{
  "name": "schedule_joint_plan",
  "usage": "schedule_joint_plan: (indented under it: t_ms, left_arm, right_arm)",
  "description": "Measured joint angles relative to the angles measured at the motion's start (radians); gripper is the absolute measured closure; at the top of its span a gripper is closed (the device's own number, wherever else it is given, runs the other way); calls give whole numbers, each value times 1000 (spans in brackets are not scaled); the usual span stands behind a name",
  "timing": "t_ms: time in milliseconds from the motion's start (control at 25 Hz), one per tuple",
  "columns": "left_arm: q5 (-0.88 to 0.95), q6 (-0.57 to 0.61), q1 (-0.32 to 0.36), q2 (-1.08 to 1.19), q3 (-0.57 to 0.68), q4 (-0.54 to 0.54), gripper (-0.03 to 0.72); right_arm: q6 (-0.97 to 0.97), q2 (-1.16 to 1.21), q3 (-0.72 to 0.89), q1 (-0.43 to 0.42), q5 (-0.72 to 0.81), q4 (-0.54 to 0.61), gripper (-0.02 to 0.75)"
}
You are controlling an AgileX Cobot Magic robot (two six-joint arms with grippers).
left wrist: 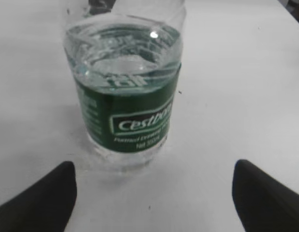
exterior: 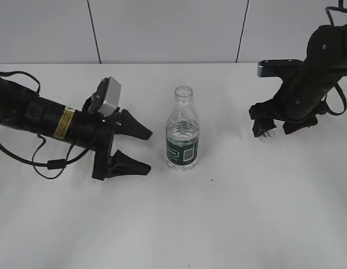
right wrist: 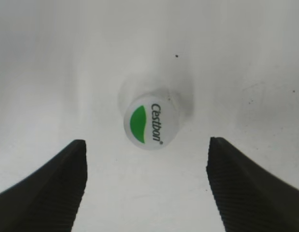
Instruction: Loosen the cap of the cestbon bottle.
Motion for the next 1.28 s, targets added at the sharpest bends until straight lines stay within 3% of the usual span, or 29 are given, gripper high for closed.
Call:
schedule_joint_plan:
  t_ms: [200,520,1040,1160,1280]
  left_arm:
    - [196,-60,22,-142,0,82,98]
    - [644,-67,22,-363,1,45,98]
    - [1470,-55,24,-439,2,-616,98]
    - [1569,111,25,-440,2,-821,98]
    - [1621,369,25,-444,2,-1125,98]
  right_arm:
    - [0,-22,0,0,-20,-1,150]
    - [0,-64,0,0,-28,-8,150]
    - [0,-175,0,0,-12,-74,150]
    - [0,-208,0,0,35,-102,150]
    - [0,-238,0,0,106,-113,150]
